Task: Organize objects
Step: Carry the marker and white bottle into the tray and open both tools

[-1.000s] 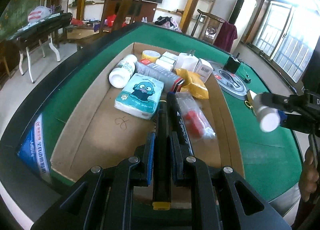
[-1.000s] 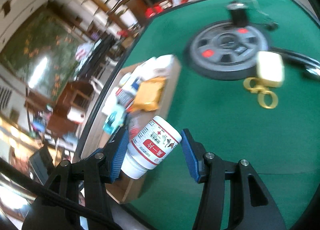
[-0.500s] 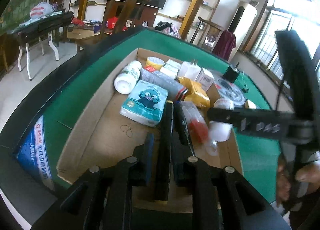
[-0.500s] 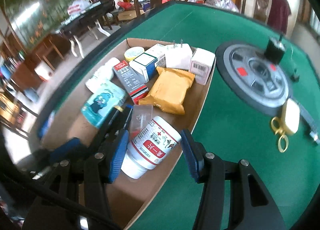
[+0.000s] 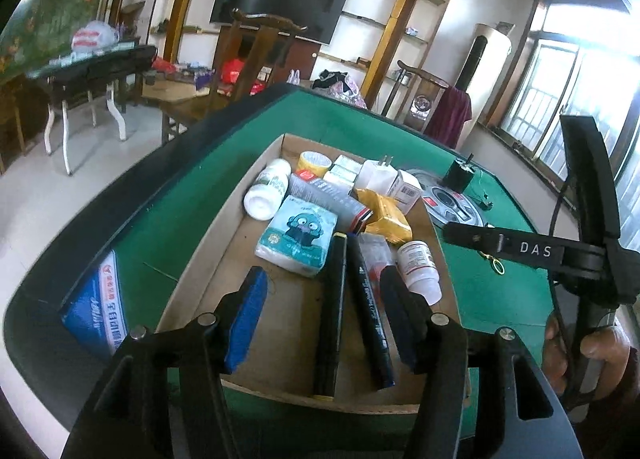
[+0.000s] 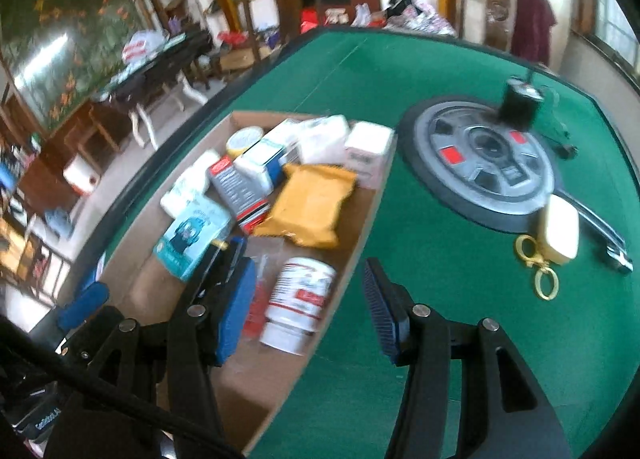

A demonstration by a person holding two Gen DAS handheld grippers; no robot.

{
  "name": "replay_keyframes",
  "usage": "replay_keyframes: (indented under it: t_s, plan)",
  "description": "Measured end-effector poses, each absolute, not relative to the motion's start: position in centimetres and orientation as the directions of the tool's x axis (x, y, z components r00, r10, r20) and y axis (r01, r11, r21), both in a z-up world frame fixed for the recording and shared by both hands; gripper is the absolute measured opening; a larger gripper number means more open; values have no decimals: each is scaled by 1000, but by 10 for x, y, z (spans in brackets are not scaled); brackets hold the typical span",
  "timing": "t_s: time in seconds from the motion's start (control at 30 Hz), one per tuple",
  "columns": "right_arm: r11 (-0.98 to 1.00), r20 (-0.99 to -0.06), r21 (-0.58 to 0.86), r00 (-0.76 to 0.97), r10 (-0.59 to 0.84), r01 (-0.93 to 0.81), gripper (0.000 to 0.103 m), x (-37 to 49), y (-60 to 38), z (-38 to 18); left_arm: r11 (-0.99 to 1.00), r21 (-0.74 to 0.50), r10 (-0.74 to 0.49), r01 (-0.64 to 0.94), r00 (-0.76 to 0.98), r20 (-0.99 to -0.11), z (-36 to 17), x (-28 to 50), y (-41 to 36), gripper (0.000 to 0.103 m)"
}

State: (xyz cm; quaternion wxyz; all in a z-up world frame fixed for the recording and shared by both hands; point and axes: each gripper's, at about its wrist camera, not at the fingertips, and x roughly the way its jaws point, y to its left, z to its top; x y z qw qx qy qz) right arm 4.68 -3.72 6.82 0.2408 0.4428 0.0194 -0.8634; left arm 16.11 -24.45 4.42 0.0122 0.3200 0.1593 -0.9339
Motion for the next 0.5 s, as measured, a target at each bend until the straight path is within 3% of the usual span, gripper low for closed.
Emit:
replay_keyframes:
  t_s: [0.5]
  plan:
    - [-938, -747, 186, -578, -329, 293, 57, 47, 54, 59, -981, 52, -183, 184, -819, -544, 82, 155, -160, 62]
